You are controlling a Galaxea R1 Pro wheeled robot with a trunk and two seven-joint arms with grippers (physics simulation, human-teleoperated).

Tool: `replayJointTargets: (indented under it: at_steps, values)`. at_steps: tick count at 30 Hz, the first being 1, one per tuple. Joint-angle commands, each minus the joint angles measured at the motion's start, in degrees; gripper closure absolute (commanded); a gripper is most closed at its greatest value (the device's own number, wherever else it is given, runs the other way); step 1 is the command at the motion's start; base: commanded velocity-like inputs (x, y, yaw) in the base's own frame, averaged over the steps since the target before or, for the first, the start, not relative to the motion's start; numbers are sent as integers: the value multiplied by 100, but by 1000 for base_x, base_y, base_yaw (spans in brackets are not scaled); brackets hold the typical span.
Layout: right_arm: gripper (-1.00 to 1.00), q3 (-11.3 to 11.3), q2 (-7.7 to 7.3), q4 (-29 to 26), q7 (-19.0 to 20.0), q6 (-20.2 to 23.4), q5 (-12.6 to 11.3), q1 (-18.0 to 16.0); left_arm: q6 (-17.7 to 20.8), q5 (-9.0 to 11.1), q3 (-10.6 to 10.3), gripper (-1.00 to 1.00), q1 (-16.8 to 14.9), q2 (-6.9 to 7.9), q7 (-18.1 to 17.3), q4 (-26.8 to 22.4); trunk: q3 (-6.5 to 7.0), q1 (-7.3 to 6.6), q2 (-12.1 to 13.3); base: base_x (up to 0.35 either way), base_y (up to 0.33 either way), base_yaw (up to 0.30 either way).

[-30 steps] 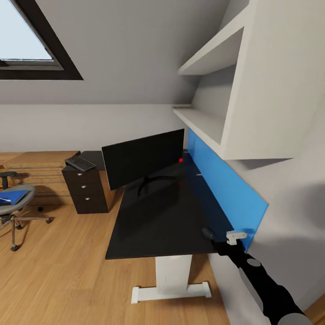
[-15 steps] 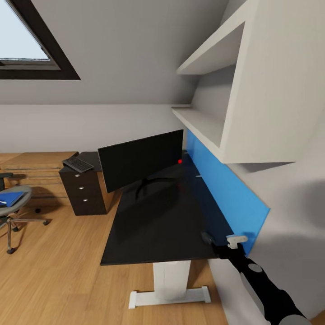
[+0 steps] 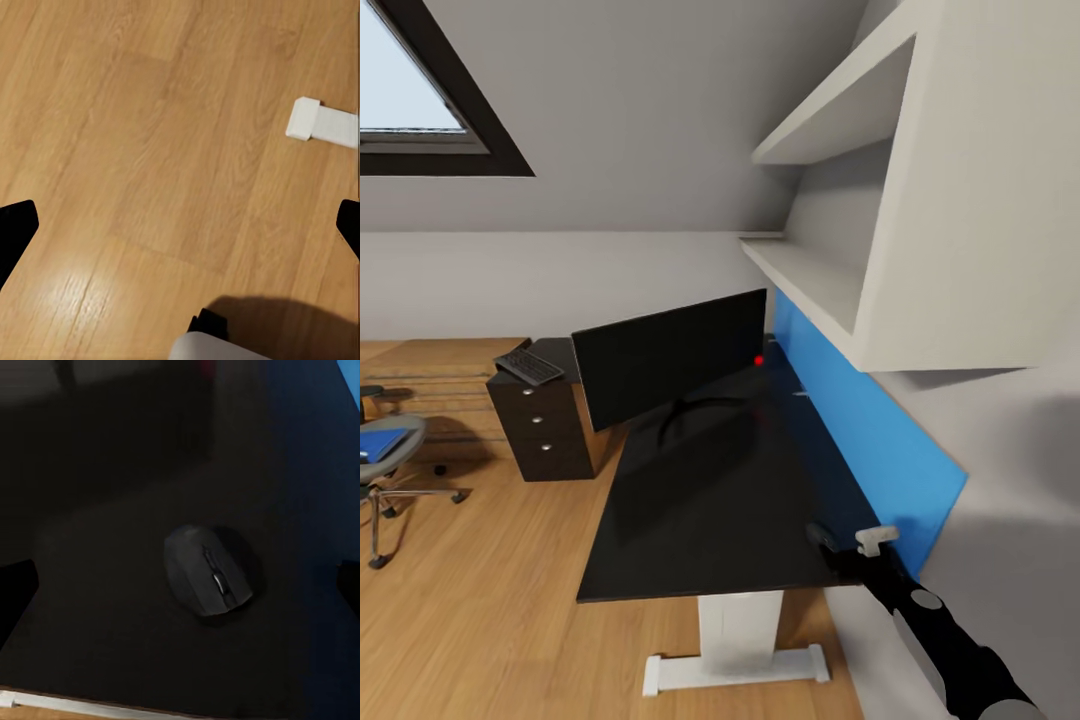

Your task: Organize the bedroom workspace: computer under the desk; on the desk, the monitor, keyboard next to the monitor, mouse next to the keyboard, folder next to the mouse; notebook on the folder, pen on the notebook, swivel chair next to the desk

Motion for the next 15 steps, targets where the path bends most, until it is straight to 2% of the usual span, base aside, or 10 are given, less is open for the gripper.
replayJointTargets:
  at_steps: [1, 7, 8, 11, 15]
  values:
    - [-100, 23, -7, 5, 11, -13, -60, -5, -59, 60, -14, -100, -3, 1, 8, 0, -8, 4, -6, 295, 0, 0]
    - [-100, 18, -12, 59, 32, -10, -67, -13, -374, 54, -24, -100, -3, 1, 4, 0, -8, 4, -6, 308, 0, 0]
    - [-100, 16, -14, 180, 35, -11, -68, -19, -526, 49, -26, -100, -3, -3, 7, 0, -8, 4, -6, 317, 0, 0]
    - [-100, 14, -15, 364, 37, -19, -70, -35, -588, 45, -26, -100, -3, -1, 8, 0, -8, 4, -6, 268, 0, 0]
    - [-100, 13, -15, 472, 37, -24, -70, -43, -613, 48, -27, -100, -3, 0, 4, 0, -8, 4, -6, 133, 0, 0]
